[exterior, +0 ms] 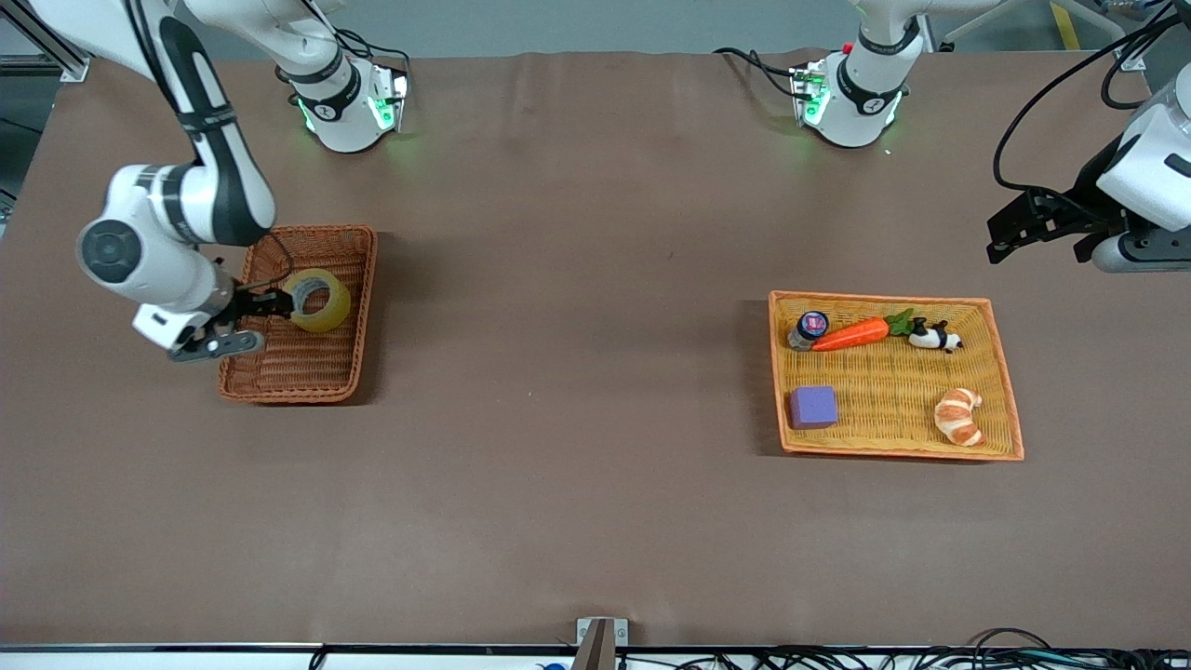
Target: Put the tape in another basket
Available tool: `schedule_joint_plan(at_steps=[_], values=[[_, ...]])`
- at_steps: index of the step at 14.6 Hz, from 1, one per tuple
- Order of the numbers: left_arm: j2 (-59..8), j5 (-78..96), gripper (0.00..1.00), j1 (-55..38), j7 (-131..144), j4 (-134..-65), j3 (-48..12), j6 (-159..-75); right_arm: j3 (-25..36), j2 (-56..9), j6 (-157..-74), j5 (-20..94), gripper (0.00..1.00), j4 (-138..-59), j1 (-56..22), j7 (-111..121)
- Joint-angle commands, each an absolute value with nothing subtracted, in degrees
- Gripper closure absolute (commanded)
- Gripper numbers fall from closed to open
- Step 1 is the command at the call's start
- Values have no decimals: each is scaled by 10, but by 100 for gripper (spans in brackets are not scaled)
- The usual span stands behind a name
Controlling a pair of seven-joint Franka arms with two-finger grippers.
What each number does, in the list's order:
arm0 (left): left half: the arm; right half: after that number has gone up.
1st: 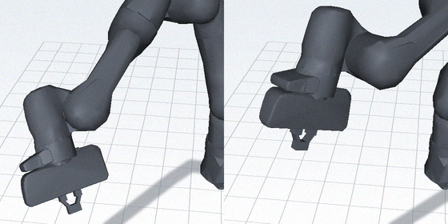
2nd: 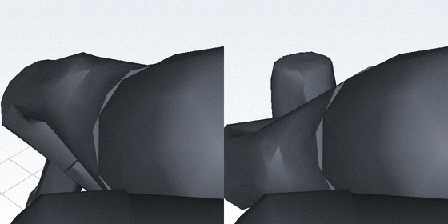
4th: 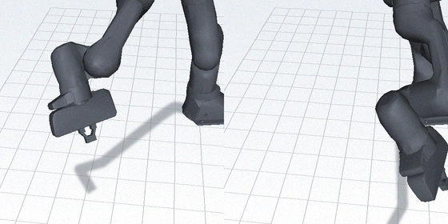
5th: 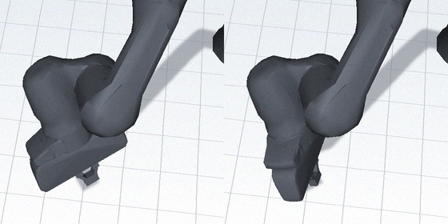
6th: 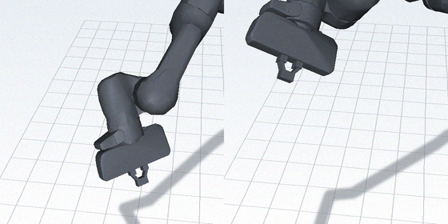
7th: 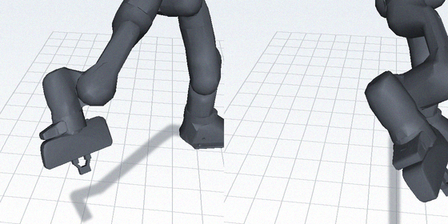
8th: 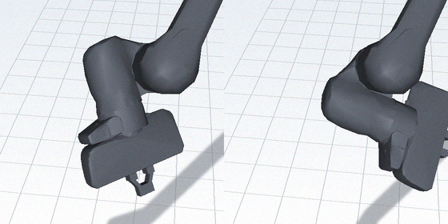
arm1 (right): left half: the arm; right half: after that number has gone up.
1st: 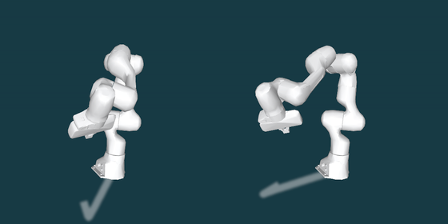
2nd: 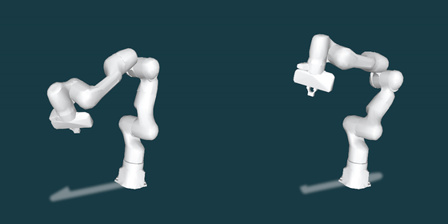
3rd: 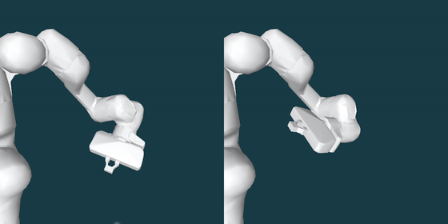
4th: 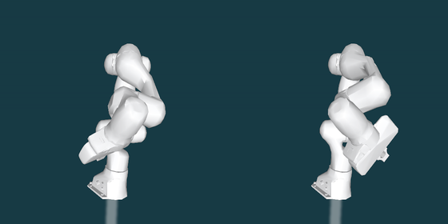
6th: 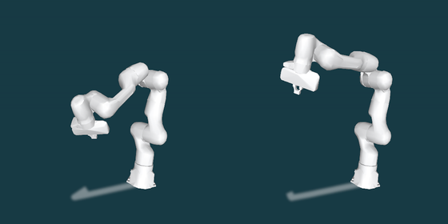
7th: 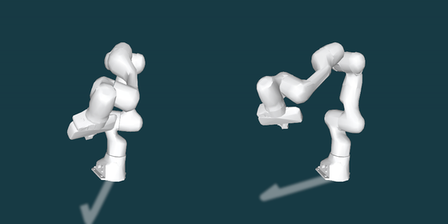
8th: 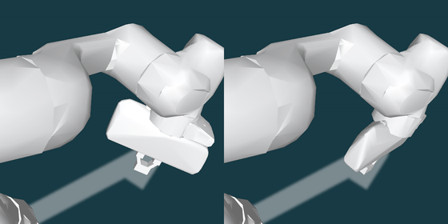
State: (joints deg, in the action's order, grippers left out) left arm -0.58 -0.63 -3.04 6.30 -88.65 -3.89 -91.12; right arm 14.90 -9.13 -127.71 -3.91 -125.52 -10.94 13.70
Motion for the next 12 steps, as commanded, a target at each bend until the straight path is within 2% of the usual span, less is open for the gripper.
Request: schedule_joint_plan(at_steps=[1,5,7,9,12], values=[[-9,-2,0,-30,65,-882,-40,-901,138,-86,-1223,-49,0,-1168,-91,154],[-9,-3,0,-31,60,-882,-41,-901,99,-76,-1193,-42,0,-1095,-34,143],[-9,-3,0,-32,60,-882,-41,-896,71,-68,-1118,-41,0,-1028,-4,143],[-8,-3,0,-31,60,-881,-41,-895,57,-64,-1006,-40,0,-946,3,121],[-9,-4,0,-31,60,-882,-41,-895,55,-47,-919,-35,0,-884,3,62]])
